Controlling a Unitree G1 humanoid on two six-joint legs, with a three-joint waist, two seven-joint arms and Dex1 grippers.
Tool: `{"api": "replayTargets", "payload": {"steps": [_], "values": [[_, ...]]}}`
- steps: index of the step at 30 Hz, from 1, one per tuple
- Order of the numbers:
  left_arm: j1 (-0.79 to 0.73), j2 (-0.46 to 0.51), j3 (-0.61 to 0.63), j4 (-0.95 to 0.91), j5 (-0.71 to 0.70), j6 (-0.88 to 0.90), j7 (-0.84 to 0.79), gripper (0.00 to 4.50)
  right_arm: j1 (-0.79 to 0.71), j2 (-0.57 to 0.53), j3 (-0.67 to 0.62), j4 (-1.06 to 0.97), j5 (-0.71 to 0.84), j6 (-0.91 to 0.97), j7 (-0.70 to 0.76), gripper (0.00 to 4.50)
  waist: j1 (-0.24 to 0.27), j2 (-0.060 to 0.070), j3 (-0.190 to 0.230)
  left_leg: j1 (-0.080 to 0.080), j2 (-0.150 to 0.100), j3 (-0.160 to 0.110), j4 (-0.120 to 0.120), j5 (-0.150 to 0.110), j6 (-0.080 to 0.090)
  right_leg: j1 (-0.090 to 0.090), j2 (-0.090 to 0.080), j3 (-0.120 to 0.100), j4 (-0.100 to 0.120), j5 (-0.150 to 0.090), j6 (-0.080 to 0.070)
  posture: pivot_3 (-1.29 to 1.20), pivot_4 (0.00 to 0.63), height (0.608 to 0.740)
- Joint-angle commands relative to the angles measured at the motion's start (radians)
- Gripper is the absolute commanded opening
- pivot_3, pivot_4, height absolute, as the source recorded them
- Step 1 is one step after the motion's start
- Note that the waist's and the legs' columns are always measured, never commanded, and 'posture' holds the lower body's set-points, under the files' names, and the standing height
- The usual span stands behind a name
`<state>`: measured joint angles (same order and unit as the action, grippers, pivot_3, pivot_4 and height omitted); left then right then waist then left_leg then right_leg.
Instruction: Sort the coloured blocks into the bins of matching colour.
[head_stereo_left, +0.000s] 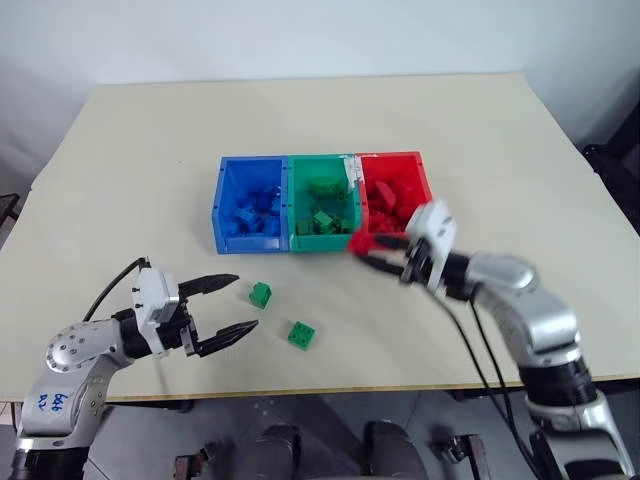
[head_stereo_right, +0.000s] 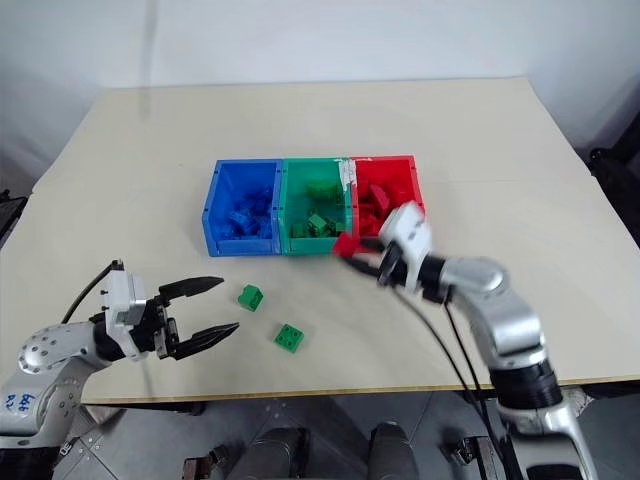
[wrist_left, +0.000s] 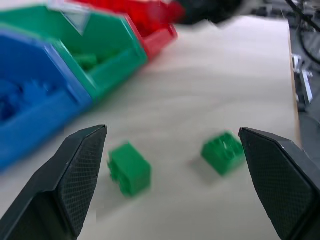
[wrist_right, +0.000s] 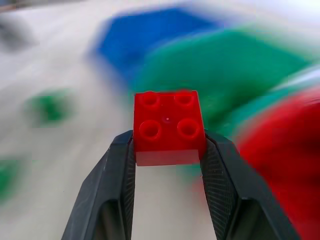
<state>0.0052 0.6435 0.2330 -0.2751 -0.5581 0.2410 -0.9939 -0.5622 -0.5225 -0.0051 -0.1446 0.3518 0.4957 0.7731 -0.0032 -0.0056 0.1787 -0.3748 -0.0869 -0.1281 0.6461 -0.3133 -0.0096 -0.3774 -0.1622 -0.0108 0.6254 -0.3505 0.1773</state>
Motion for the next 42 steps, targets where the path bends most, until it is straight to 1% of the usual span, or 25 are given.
{"api": "replayTargets", "payload": {"steps": [1, 4, 9, 11, 13, 14, 16, 17, 19, 20, 22, 24, 27, 29, 34, 38, 40, 42], "values": [[-0.025, -0.012, -0.014, -0.032, -0.018, 0.005, 0.014, 4.5, -0.068, -0.013, -0.035, 0.11, -0.062, -0.095, -0.049, 1.45, -0.001, 0.0, 0.0, 0.0, 0.0, 0.0, -0.001, 0.0, 0.0, 0.0, 0.0, 0.0, 0.0, 0.0, 0.0, 0.0, 0.15, 0.74], [-0.053, -0.019, -0.029, -0.013, -0.006, -0.007, 0.012, 4.5, -0.131, -0.025, -0.015, 0.246, -0.118, -0.147, -0.055, 1.45, -0.002, 0.0, 0.0, 0.0, -0.001, 0.001, -0.001, 0.0, 0.0, -0.001, 0.0, 0.0, 0.0, 0.0, 0.0, 0.0, 0.15, 0.74], [-0.062, -0.023, -0.028, 0.014, 0.013, -0.033, 0.017, 4.5, -0.169, -0.014, -0.015, 0.368, -0.141, -0.216, -0.038, 3.17, -0.006, 0.0, 0.0, 0.0, -0.001, 0.001, -0.001, 0.0, 0.0, -0.001, 0.0, 0.0, 0.0, 0.0, 0.0, 0.0, 0.15, 0.74], [-0.052, -0.021, -0.02, 0.017, 0.013, -0.036, 0.019, 4.5, -0.169, -0.018, -0.022, 0.372, -0.135, -0.242, -0.023, 3.87, -0.008, 0.0, 0.0, 0.0, 0.0, 0.001, -0.001, 0.0, 0.0, -0.001, 0.0, 0.0, 0.0, 0.0, 0.0, 0.0, 0.15, 0.74], [-0.033, -0.015, 0.0, 0.022, -0.005, -0.016, 0.024, 4.5, -0.137, -0.032, -0.042, 0.335, -0.09, -0.286, 0.049, 4.47, -0.012, 0.0, 0.0, 0.0, 0.0, 0.001, -0.001, 0.0, 0.0, -0.001, 0.0, 0.0, 0.0, 0.0, 0.0, 0.0, 0.15, 0.74], [-0.024, -0.013, 0.008, 0.023, -0.015, -0.006, 0.025, 4.5, -0.121, -0.038, -0.05, 0.317, -0.07, -0.302, 0.081, 4.47, -0.014, 0.0, 0.0, 0.0, 0.0, 0.001, -0.002, 0.0, 0.0, -0.001, 0.0, 0.0, 0.0, 0.0, 0.0, 0.0, 0.15, 0.74], [-0.003, 0.0, 0.026, 0.03, -0.016, -0.004, 0.017, 4.5, -0.05, -0.064, -0.067, 0.239, 0.007, -0.333, 0.205, 4.47, -0.016, 0.0, 0.0, 0.0, 0.0, 0.001, -0.002, 0.0, 0.0, -0.001, 0.0, -0.001, 0.0, 0.0, 0.0, 0.0, 0.15, 0.74], [0.014, 0.012, 0.038, 0.037, -0.015, -0.008, 0.001, 4.5, -0.005, -0.086, -0.072, 0.189, 0.051, -0.312, 0.266, 4.47, -0.014, 0.0, 0.0, 0.0, 0.001, 0.001, -0.002, 0.0, 0.0, 0.0, 0.0, -0.001, 0.0, 0.0, 0.0, 0.0, 0.15, 0.74], [0.041, 0.033, 0.061, 0.06, -0.003, -0.031, -0.027, 4.5, 0.072, -0.123, -0.081, 0.111, 0.108, -0.284, 0.341, 4.47, -0.012, 0.0, 0.0, 0.0, 0.001, 0.001, -0.002, 0.0, 0.001, 0.001, 0.0, -0.001, -0.001, 0.0, 0.0, 0.0, 0.15, 0.74], [0.059, 0.049, 0.084, 0.091, 0.005, -0.052, -0.047, 4.5, 0.135, -0.155, -0.084, 0.06, 0.122, -0.276, 0.373, 4.47, -0.01, 0.0, 0.0, -0.001, 0.001, 0.001, -0.002, -0.001, 0.001, 0.001, 0.0, -0.001, -0.001, 0.0, 0.0, 0.0, 0.15, 0.74], [0.082, 0.077, 0.123, 0.148, 0.017, -0.09, -0.081, 4.5, 0.243, -0.189, -0.106, -0.01, 0.154, -0.292, 0.424, 4.47, 0.0, 0.0, 0.0, -0.001, 0.001, 0.001, -0.002, -0.001, 0.001, 0.001, 0.0, -0.001, -0.004, 0.0, 0.0, 0.0, 0.15, 0.74], [0.087, 0.108, 0.154, 0.215, 0.039, -0.152, -0.114, 4.5, 0.351, -0.202, -0.146, -0.04, 0.176, -0.365, 0.481, 4.47, 0.003, 0.0, 0.0, -0.001, 0.001, 0.001, -0.001, -0.001, 0.001, 0.001, 0.0, -0.002, -0.004, 0.0, 0.0, 0.0, 0.15, 0.74], [0.087, 0.143, 0.161, 0.285, 0.068, -0.217, -0.16, 4.5, 0.432, -0.225, -0.18, -0.065, 0.207, -0.34, 0.495, 4.47, 0.004, 0.0, 0.0, -0.001, 0.001, 0.002, 0.0, -0.001, 0.001, 0.002, 0.0, -0.002, -0.004, 0.0, 0.0, 0.0, 0.15, 0.74], [0.082, 0.161, 0.15, 0.317, 0.084, -0.247, -0.193, 4.5, 0.476, -0.239, -0.187, -0.063, 0.199, -0.365, 0.515, 4.47, 0.003, 0.0, 0.0, 0.0, 0.001, 0.003, 0.002, -0.001, 0.001, 0.002, -0.001, -0.001, -0.004, 0.001, 0.001, 0.0, 0.15, 0.74], [0.013, 0.163, 0.054, 0.262, 0.079, -0.22, -0.239, 4.5, 0.545, -0.248, -0.207, -0.105, 0.214, -0.369, 0.507, 4.47, 0.006, 0.0, 0.0, 0.0, 0.001, 0.003, 0.001, -0.001, 0.001, 0.002, -0.001, -0.002, -0.004, 0.001, 0.001, 0.0, 0.15, 0.74], [-0.111, 0.162, -0.129, 0.203, 0.16, -0.161, -0.248, 4.5, 0.592, -0.263, -0.226, -0.16, 0.225, -0.341, 0.484, 4.47, 0.013, 0.0, 0.0, 0.0, 0.001, 0.002, 0.002, -0.001, 0.001, 0.002, -0.001, -0.002, -0.003, 0.001, 0.001, 0.0, 0.15, 0.74], [-0.154, 0.162, -0.183, 0.199, 0.192, -0.153, -0.247, 4.5, 0.611, -0.269, -0.234, -0.182, 0.236, -0.324, 0.48, 4.47, 0.016, 0.0, 0.0, 0.0, 0.001, 0.002, 0.002, -0.001, 0.001, 0.002, -0.001, -0.002, -0.003, 0.001, 0.001, 0.0, 0.15, 0.74], [-0.249, 0.131, -0.276, 0.186, 0.21, -0.125, -0.268, 4.5, 0.646, -0.275, -0.248, -0.212, 0.24, -0.316, 0.471, 4.47, 0.017, 0.0, 0.0, 0.0, 0.001, 0.003, 0.001, -0.001, 0.001, 0.002, 0.0, -0.002, -0.003, 0.001, 0.001, 0.0, 0.15, 0.74]]}}
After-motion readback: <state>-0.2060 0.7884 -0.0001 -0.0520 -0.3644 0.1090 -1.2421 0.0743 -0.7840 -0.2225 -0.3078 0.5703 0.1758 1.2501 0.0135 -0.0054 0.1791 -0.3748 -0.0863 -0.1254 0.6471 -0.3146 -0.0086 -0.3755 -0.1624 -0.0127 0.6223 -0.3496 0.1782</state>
